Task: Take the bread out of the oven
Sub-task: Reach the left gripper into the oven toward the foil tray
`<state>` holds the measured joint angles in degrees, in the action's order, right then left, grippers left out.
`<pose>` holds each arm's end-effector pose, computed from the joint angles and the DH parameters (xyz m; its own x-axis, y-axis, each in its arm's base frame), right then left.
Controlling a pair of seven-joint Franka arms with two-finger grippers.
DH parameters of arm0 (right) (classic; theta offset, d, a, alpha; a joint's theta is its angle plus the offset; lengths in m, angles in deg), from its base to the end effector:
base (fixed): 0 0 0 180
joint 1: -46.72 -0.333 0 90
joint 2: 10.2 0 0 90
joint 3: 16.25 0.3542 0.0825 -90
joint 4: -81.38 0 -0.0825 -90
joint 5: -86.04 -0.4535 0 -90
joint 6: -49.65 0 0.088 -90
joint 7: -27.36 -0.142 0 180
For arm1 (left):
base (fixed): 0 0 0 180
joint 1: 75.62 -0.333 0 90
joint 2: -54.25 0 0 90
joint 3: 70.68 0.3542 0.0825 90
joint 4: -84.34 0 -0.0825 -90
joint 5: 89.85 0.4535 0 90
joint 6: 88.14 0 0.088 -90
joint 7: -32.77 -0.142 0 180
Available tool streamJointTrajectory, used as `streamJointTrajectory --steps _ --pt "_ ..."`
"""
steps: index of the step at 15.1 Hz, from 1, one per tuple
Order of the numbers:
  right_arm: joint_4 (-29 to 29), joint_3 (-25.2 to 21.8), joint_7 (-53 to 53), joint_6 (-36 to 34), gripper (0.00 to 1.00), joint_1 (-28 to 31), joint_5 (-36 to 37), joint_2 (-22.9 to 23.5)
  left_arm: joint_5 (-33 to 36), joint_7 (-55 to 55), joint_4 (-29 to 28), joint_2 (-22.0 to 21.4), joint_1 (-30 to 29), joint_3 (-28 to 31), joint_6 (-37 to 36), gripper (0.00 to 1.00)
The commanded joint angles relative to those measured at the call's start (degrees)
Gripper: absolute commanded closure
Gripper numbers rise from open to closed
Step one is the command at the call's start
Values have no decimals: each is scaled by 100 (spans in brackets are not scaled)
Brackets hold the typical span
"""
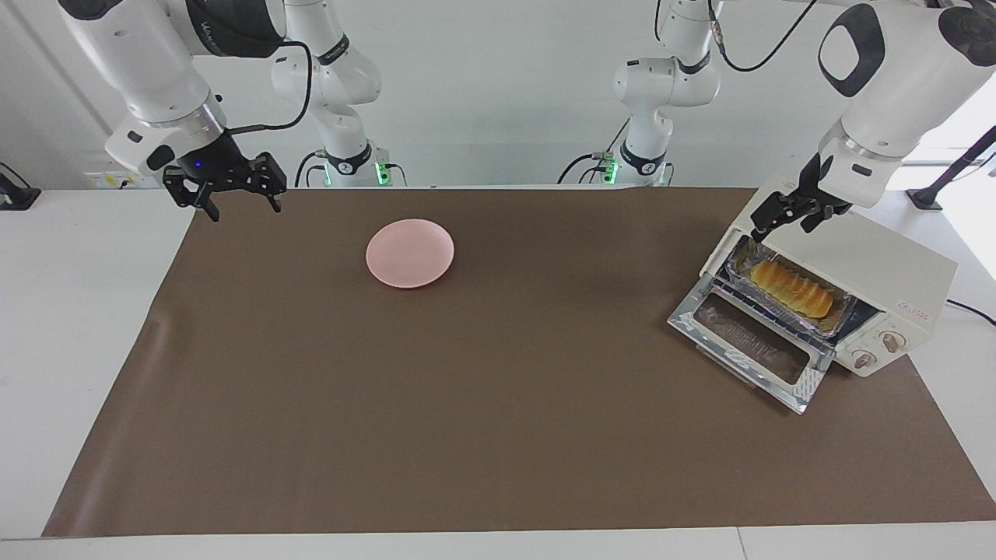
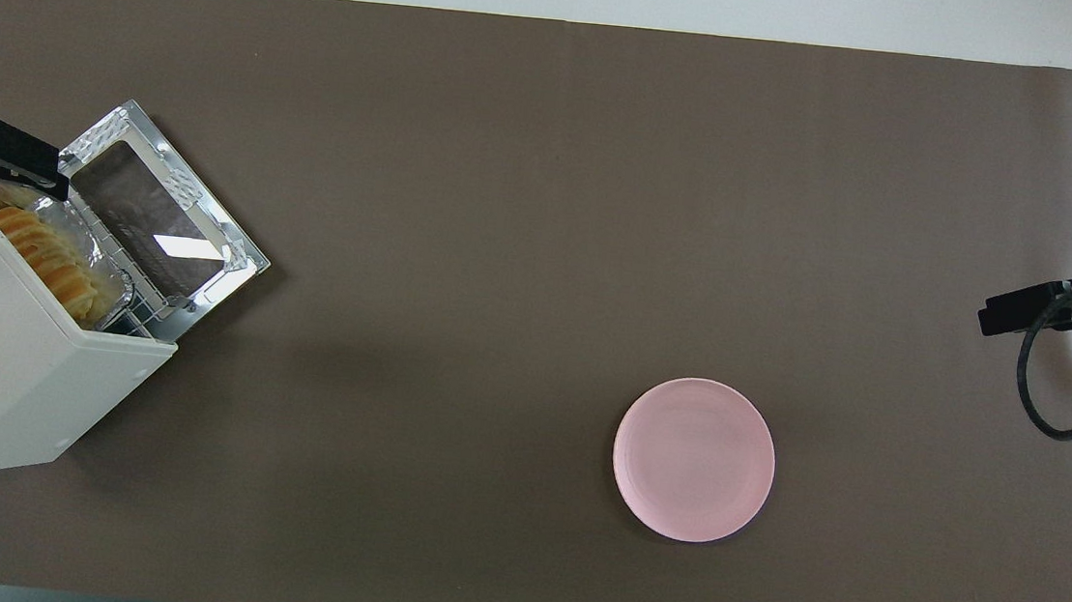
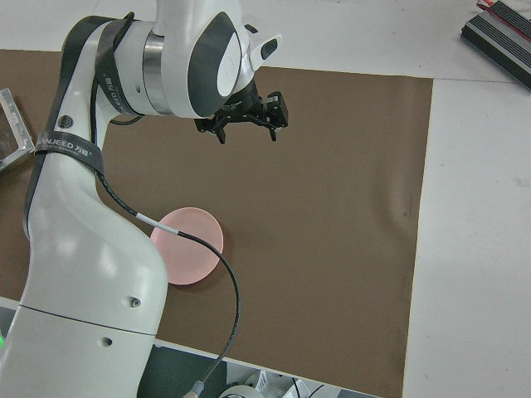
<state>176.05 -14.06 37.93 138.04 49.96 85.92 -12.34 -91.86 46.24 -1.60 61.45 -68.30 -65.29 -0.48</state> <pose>0.6034 -0.0104 0.6044 0.9837 0.1654 -0.0709 0.1648 -0.9862 -0.0139 0.6568 -0.0307 0.5822 0.9751 0.1991 -0.0977 0.2001 -0.9798 0.0005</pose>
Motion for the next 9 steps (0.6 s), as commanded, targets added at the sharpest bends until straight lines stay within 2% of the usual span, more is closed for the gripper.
streamJointTrajectory --steps 1,4,7,9 --pt "105 17 -81 29 0 10 47 -93 122 882 734 877 164 77 -21 0" --pt "105 17 -81 29 0 10 47 -93 429 1499 938 1353 157 103 137 0" --pt "105 17 -81 29 0 10 47 -93 465 1754 1088 1722 244 524 383 0" --pt "105 17 -81 29 0 10 47 -93 797 2219 957 1733 358 613 602 0"
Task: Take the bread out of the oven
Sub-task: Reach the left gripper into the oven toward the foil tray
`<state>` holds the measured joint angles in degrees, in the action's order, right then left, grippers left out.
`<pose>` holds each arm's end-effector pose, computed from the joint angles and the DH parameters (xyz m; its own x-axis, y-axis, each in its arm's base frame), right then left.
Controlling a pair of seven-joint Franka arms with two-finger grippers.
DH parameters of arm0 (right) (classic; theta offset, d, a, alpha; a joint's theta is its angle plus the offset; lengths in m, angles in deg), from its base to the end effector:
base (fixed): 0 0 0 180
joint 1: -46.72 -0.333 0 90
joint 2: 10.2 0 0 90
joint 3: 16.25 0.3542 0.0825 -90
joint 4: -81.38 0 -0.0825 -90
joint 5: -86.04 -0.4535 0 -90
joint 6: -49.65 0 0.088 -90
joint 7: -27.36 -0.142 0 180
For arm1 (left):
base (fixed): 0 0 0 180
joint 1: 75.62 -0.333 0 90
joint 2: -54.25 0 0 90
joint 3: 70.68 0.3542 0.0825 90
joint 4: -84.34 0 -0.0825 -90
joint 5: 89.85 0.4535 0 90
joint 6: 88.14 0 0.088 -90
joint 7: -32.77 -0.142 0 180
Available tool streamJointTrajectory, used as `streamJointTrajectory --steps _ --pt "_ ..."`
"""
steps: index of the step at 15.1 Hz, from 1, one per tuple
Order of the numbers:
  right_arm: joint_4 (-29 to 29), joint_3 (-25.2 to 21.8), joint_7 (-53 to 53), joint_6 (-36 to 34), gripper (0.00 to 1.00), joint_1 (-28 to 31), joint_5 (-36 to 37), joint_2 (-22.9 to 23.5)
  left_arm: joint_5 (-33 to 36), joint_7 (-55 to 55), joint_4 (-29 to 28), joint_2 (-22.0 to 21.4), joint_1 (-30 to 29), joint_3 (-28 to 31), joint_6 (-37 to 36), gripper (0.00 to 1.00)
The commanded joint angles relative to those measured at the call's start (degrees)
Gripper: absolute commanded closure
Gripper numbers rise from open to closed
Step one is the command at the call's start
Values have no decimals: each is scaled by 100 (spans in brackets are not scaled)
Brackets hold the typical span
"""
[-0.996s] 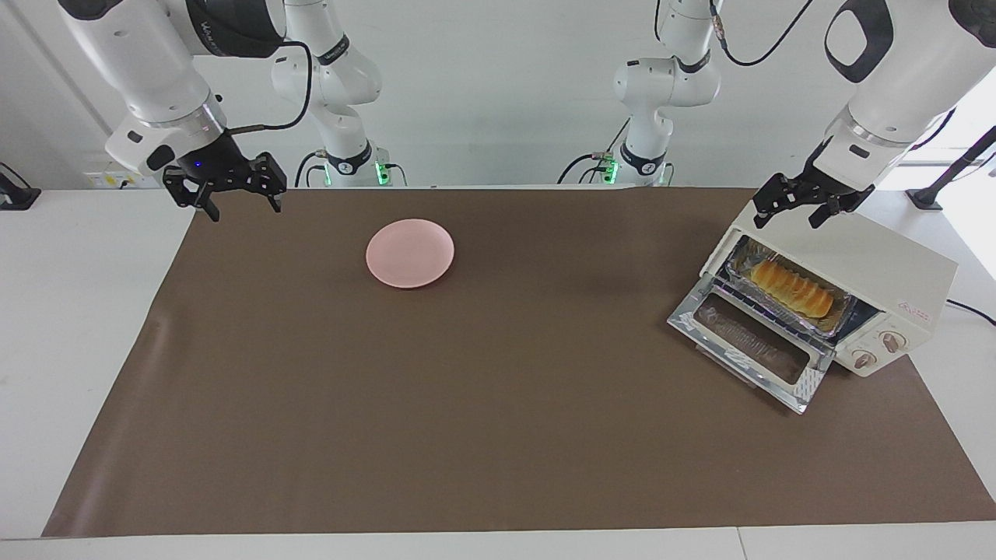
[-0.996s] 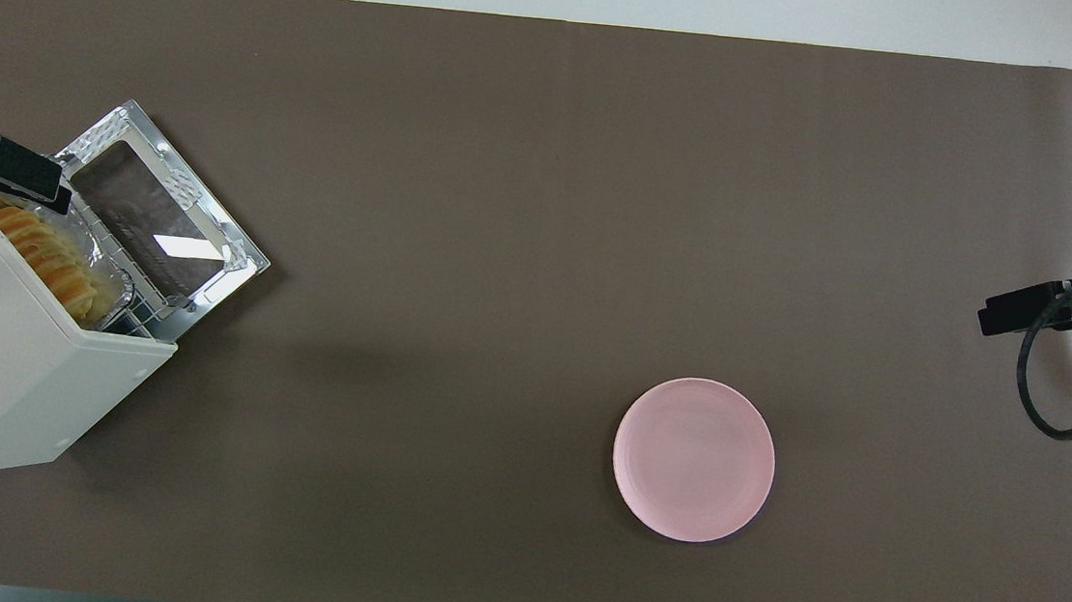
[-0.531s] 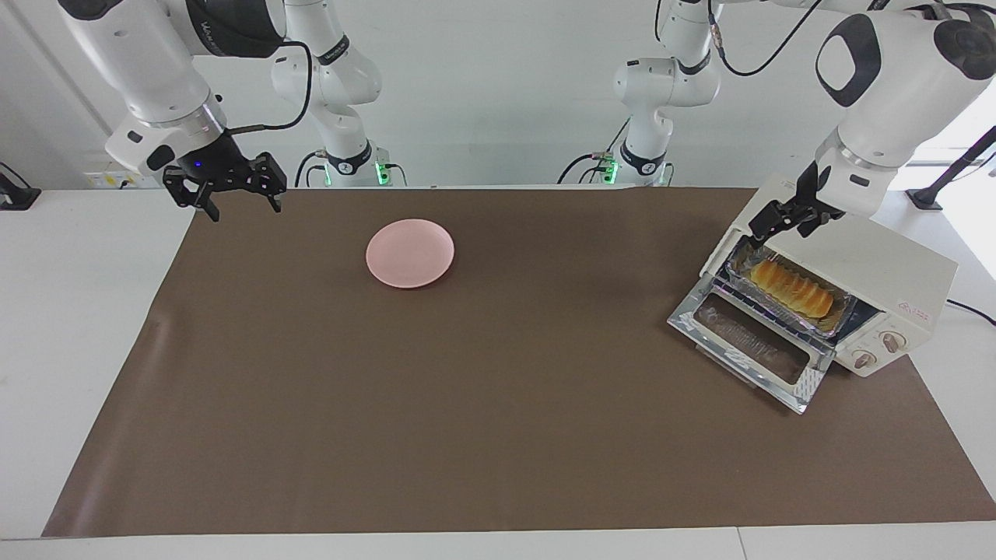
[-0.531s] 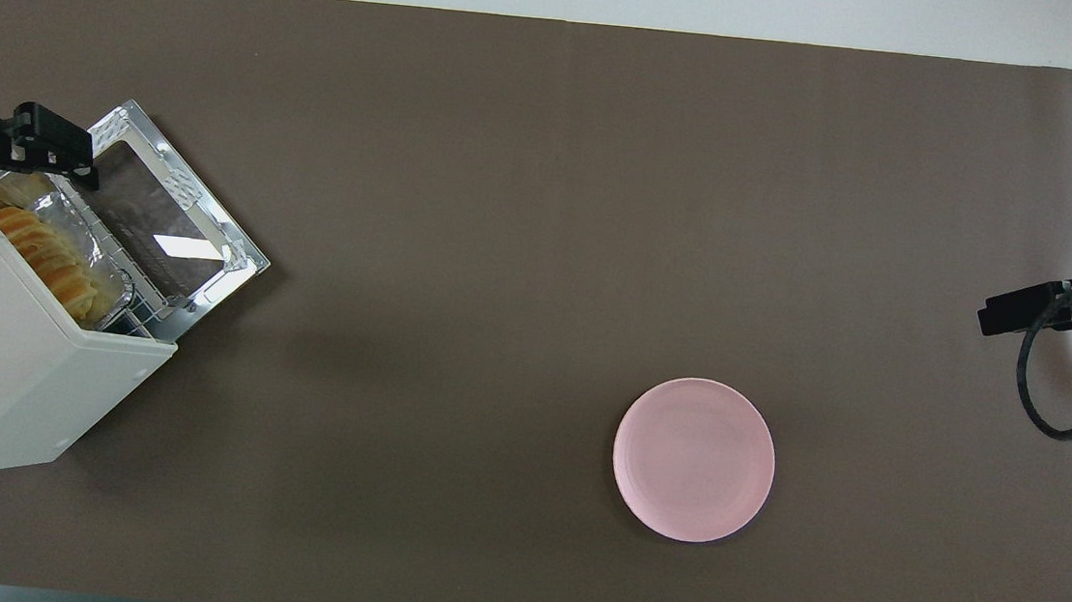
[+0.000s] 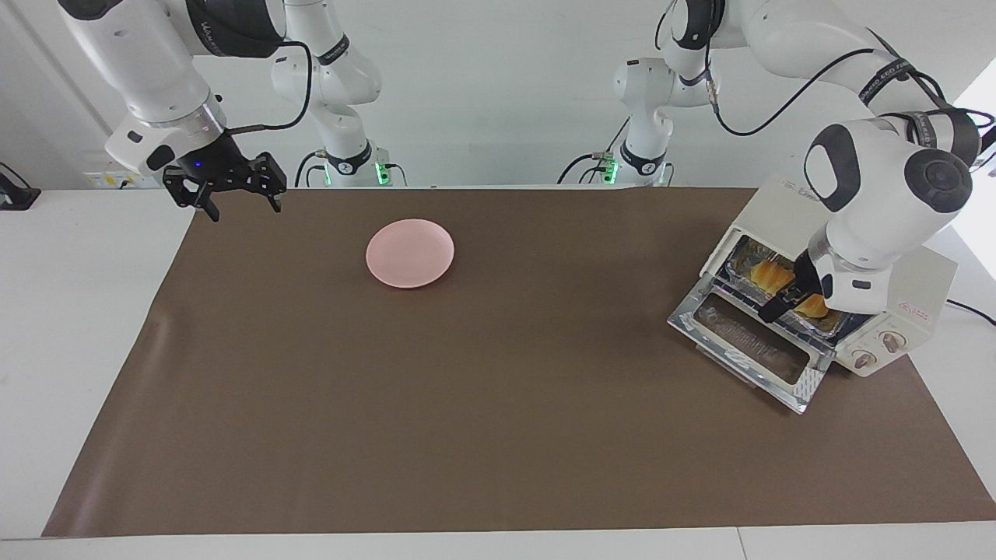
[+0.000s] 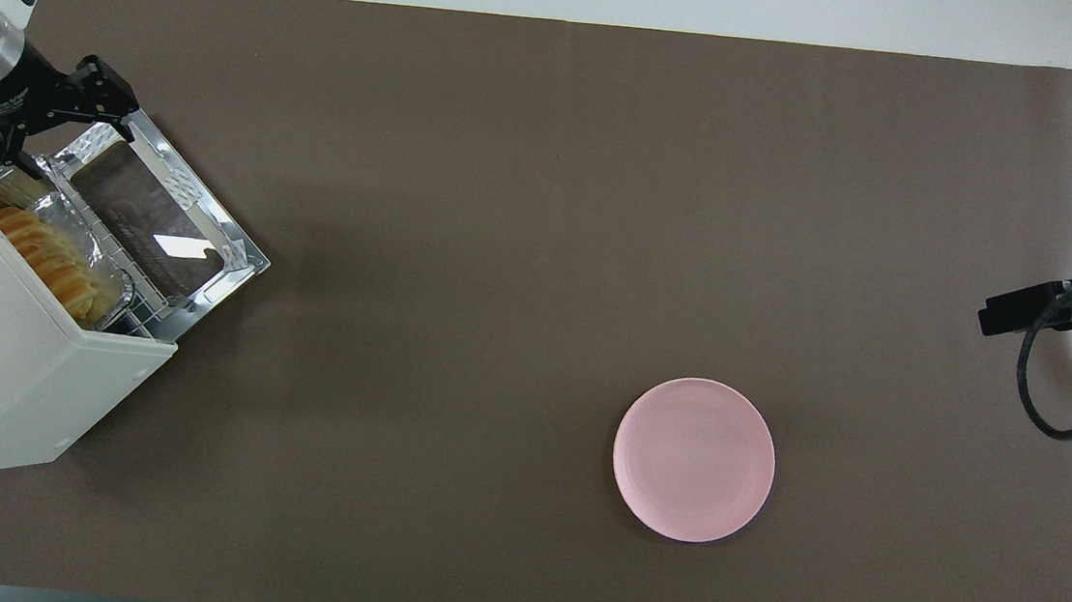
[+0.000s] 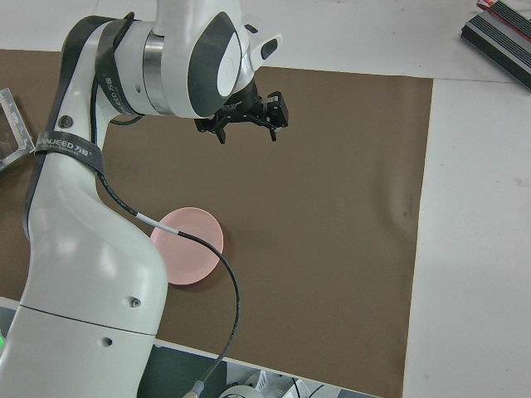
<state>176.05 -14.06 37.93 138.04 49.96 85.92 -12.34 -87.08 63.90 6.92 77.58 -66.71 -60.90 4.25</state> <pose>0.6034 -0.0104 0.6044 0.9837 0.1654 -0.0709 0.1648 -0.9862 -0.0139 0.7427 -0.0017 0.4730 0.8513 0.5212 -0.0606 0.5056 -0.8457 -0.1705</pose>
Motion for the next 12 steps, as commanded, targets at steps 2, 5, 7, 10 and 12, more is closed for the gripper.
streamJointTrajectory --steps 2,5,7,10,12 --pt "105 17 -81 29 0 19 47 -93 417 595 -194 41 208 183 244 0" --pt "105 17 -81 29 0 19 47 -93 786 796 -518 -47 190 183 314 0" --pt "105 17 -81 29 0 19 47 -93 795 1061 -1114 -292 164 183 734 0" --pt "105 17 -81 29 0 19 47 -93 989 1140 -1662 -487 173 183 1123 0" --pt "105 17 -81 29 0 19 47 -93 989 1202 -1776 -522 199 174 1132 0"
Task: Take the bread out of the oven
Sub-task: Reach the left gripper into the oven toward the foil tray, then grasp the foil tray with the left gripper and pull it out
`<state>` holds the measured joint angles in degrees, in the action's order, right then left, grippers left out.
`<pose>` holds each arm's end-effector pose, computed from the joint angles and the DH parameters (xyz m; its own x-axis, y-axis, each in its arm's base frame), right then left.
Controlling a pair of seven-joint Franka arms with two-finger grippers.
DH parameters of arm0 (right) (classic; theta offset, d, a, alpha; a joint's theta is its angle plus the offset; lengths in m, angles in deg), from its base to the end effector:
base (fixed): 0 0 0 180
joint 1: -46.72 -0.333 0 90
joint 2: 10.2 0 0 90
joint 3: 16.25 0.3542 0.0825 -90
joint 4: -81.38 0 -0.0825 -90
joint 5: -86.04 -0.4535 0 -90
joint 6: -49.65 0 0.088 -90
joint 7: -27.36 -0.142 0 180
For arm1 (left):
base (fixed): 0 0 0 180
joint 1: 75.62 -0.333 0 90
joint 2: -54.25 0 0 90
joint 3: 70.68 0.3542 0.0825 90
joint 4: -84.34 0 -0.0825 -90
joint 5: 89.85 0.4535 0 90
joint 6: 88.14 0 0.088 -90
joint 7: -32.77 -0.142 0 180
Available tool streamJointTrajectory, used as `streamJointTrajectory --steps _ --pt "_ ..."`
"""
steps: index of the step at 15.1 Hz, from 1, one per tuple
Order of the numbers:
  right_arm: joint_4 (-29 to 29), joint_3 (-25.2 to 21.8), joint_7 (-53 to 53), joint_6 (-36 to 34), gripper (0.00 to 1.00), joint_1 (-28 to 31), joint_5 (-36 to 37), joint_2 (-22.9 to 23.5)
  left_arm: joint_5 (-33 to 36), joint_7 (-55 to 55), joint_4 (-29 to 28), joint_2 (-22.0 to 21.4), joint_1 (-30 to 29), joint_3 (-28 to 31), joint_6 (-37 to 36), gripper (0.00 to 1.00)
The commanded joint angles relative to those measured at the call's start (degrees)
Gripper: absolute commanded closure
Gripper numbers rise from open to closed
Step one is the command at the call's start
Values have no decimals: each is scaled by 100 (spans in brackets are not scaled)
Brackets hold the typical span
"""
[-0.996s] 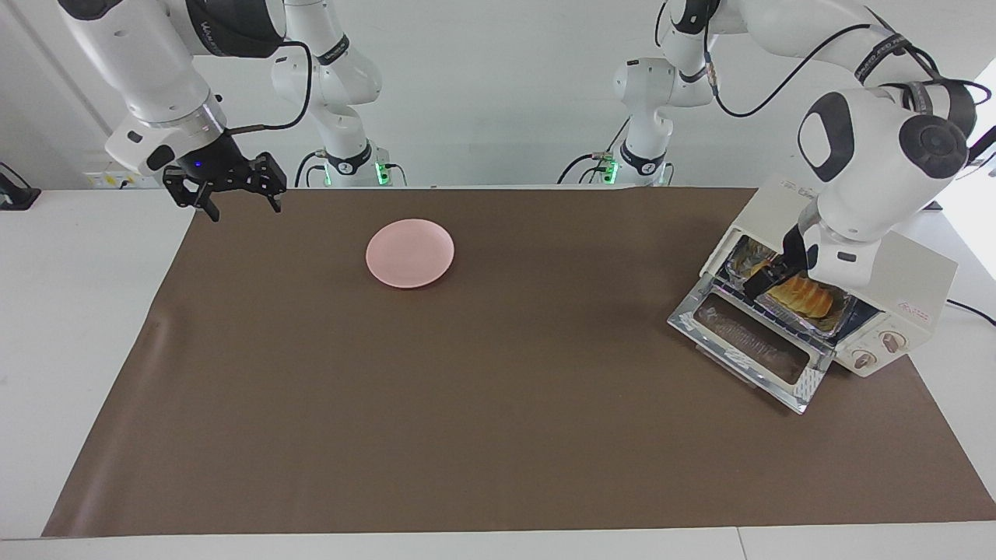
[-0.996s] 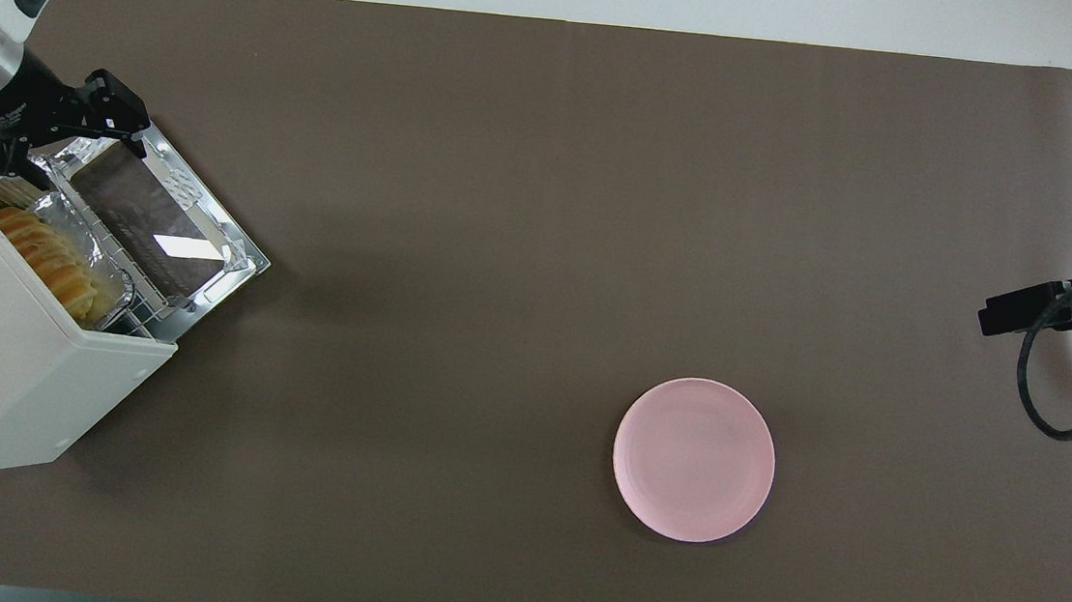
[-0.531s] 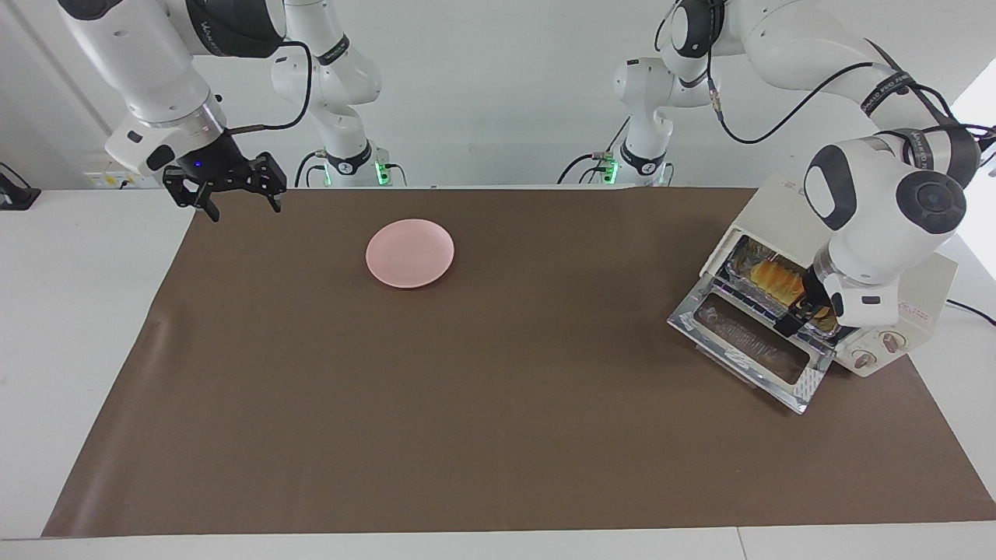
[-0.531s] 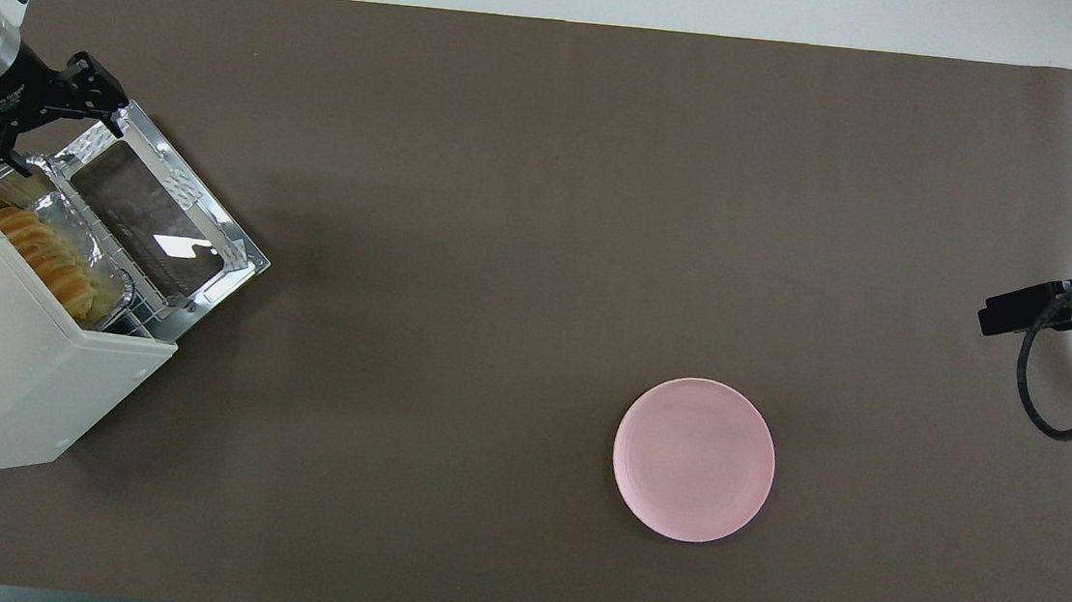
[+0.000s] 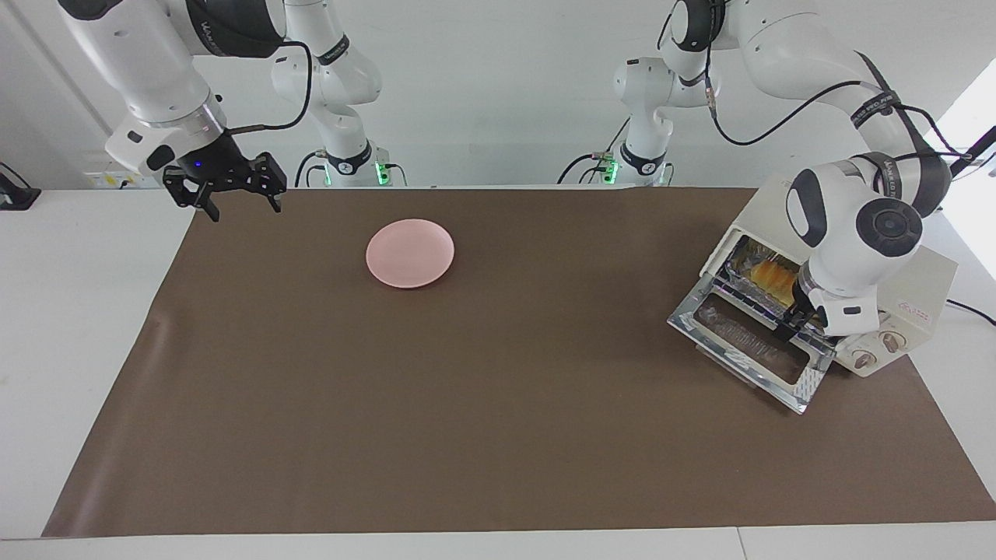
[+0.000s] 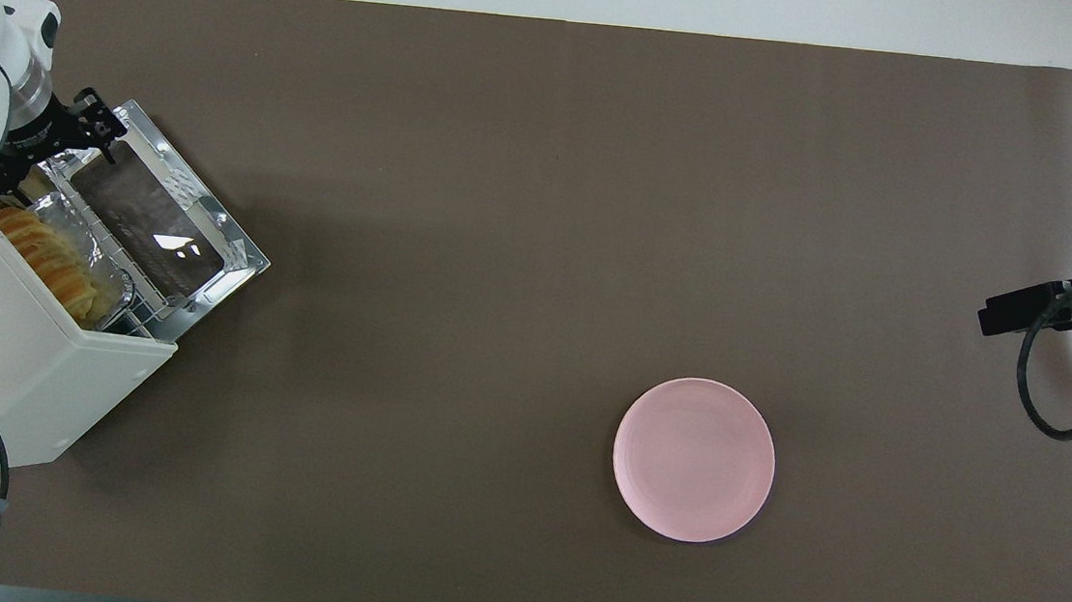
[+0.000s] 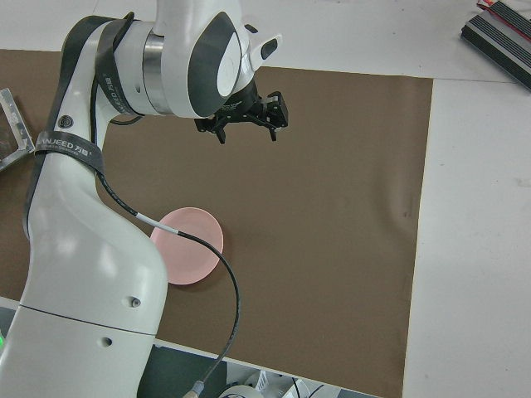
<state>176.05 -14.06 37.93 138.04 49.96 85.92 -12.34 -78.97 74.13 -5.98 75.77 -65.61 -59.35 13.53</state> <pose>0.6034 -0.0104 0.6044 0.9837 0.1654 -0.0709 0.1648 -0.9862 -0.0139 0.7201 0.0255 0.3931 0.7783 0.6271 0.0307 0.6055 -0.7368 -0.3007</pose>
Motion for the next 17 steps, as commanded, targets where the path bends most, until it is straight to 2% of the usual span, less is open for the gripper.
streamJointTrajectory --steps 1,9,12,14,17 --pt "105 18 -81 29 0 19 47 -93 187 318 -556 -341 115 19 239 0" --pt "114 17 -81 -6 0 45 47 -102 196 1004 -987 -411 194 -16 468 0" --pt "114 18 -81 -6 0 36 47 -102 196 1075 -1066 -402 194 -25 468 36" --pt "114 9 -81 -6 0 45 47 -102 196 1067 -1162 -428 177 -25 459 53" --pt "114 18 -81 -6 0 28 47 -102 196 988 -1172 -429 124 -25 450 98"
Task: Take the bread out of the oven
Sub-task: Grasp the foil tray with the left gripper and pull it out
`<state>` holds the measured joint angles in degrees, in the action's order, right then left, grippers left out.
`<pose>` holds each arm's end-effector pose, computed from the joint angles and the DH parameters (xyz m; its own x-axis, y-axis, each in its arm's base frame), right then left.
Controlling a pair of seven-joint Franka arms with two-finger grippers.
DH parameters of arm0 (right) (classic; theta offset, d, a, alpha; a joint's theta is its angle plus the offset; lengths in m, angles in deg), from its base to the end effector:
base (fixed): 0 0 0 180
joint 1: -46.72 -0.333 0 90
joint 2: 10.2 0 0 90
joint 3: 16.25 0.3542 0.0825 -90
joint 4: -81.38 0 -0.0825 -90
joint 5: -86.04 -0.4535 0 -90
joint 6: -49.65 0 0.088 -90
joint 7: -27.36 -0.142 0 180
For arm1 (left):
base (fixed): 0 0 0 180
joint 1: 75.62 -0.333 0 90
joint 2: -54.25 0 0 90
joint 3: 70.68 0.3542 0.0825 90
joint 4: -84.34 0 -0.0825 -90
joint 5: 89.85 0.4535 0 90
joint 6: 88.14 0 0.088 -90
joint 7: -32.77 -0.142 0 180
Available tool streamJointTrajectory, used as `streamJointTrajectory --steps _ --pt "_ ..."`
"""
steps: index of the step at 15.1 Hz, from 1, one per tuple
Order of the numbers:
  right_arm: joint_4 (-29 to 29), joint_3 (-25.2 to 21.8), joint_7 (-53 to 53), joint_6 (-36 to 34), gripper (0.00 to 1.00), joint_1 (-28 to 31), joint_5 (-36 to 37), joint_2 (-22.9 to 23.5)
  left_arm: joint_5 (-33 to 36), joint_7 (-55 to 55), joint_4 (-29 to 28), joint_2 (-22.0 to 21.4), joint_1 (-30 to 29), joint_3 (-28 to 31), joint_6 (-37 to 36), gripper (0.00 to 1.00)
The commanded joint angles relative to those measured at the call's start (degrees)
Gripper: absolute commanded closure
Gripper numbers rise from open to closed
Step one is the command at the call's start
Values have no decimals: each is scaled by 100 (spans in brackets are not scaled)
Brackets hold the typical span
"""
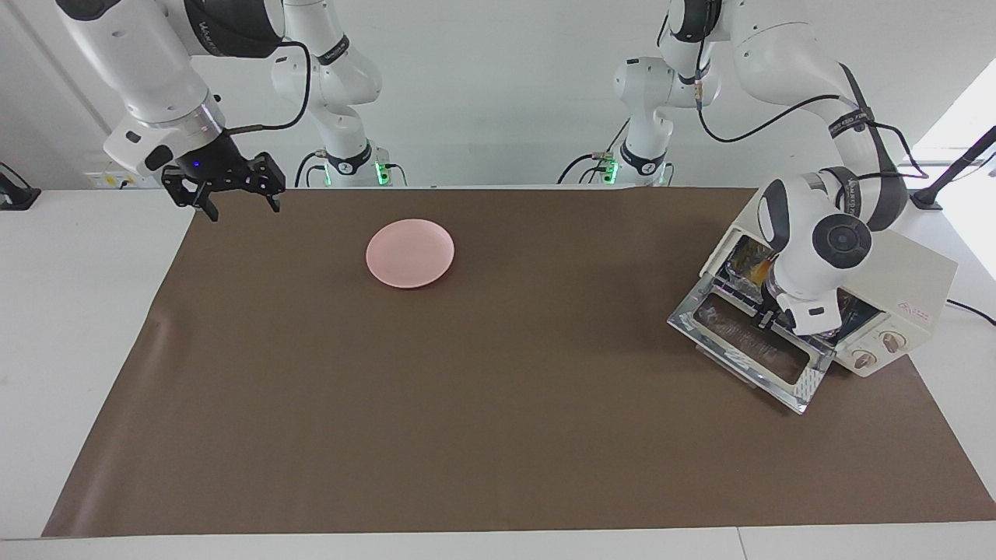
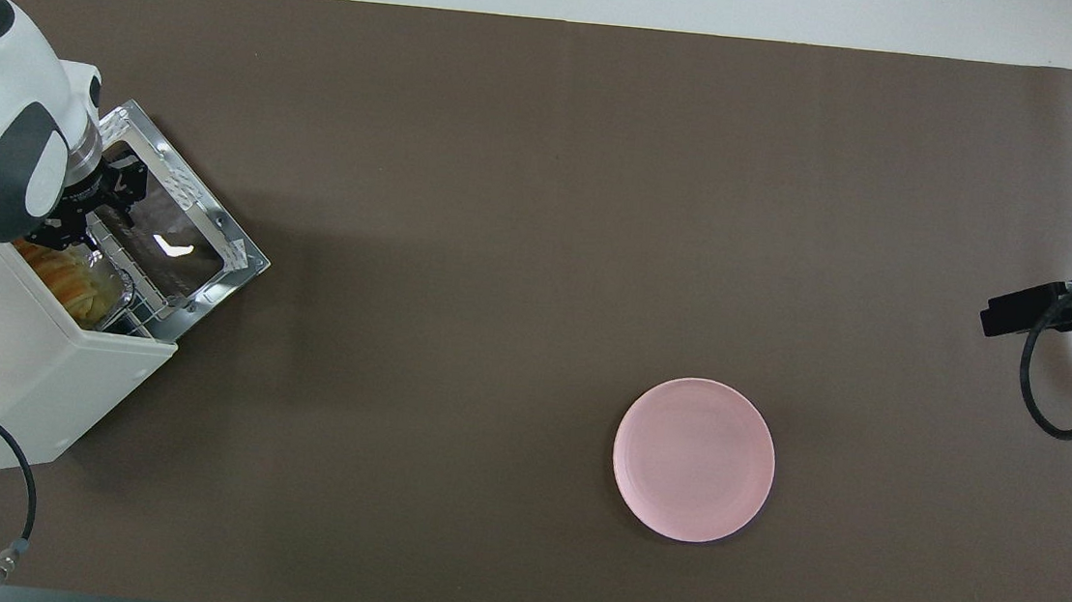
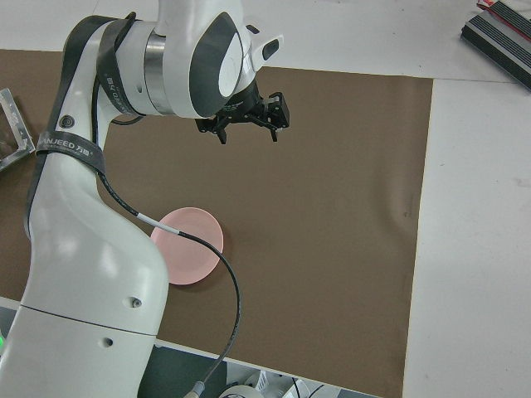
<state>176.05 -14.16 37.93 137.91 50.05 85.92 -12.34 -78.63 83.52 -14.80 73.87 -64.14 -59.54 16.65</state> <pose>0.6030 -0.0124 0.6043 0.9841 0.1621 -0.0731 0.1615 -0.9868 -0.0144 0.6863 0.0102 0.3415 0.6974 0.7162 0.0280 0.6813 -0.6503 -0.3362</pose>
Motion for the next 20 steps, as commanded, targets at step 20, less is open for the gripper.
streamJointTrajectory --steps 20 --pt "114 11 -81 -107 0 97 47 -102 -1288 -1014 1513 342 2992 -655 -223 100"
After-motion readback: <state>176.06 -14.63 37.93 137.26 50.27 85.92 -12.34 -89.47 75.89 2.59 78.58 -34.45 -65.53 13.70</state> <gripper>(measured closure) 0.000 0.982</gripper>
